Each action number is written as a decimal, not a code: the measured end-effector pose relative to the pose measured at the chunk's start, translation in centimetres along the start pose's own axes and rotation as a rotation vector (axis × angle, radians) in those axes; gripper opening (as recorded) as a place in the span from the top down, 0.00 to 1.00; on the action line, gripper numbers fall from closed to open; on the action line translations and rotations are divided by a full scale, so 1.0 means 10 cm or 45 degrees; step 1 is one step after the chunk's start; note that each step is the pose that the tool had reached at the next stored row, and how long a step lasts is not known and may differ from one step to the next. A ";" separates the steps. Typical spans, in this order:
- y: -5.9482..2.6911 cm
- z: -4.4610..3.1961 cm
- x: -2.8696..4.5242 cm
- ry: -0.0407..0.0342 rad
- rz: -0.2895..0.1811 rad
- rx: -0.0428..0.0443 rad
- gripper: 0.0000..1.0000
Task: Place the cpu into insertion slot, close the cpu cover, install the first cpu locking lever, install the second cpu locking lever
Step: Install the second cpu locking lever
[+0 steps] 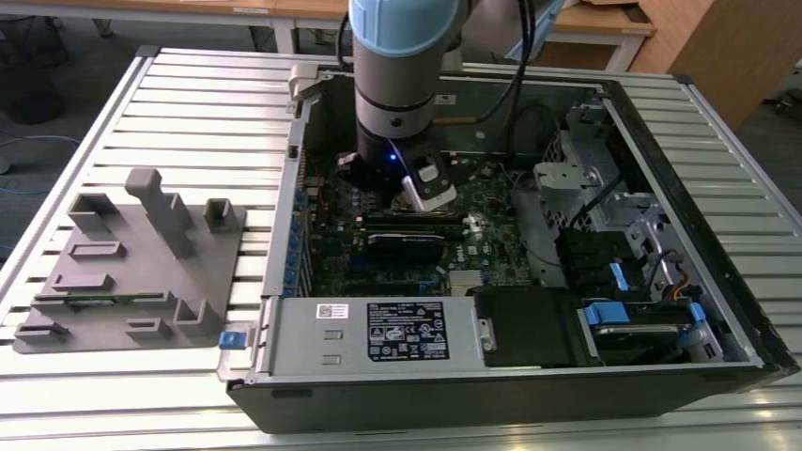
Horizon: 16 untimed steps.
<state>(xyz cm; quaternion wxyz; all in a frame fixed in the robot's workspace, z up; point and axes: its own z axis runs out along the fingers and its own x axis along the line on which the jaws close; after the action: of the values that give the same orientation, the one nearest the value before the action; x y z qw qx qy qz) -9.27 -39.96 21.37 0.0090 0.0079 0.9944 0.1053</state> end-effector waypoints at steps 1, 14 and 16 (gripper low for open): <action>0.003 -0.015 0.000 0.0001 0.000 0.000 0.89; 0.018 -0.060 -0.002 -0.0004 0.000 0.024 0.89; 0.023 -0.060 -0.003 -0.0009 0.000 0.044 0.89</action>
<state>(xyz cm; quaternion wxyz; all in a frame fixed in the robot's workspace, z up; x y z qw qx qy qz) -9.25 -39.86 22.00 0.0092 0.0082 0.9960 0.0880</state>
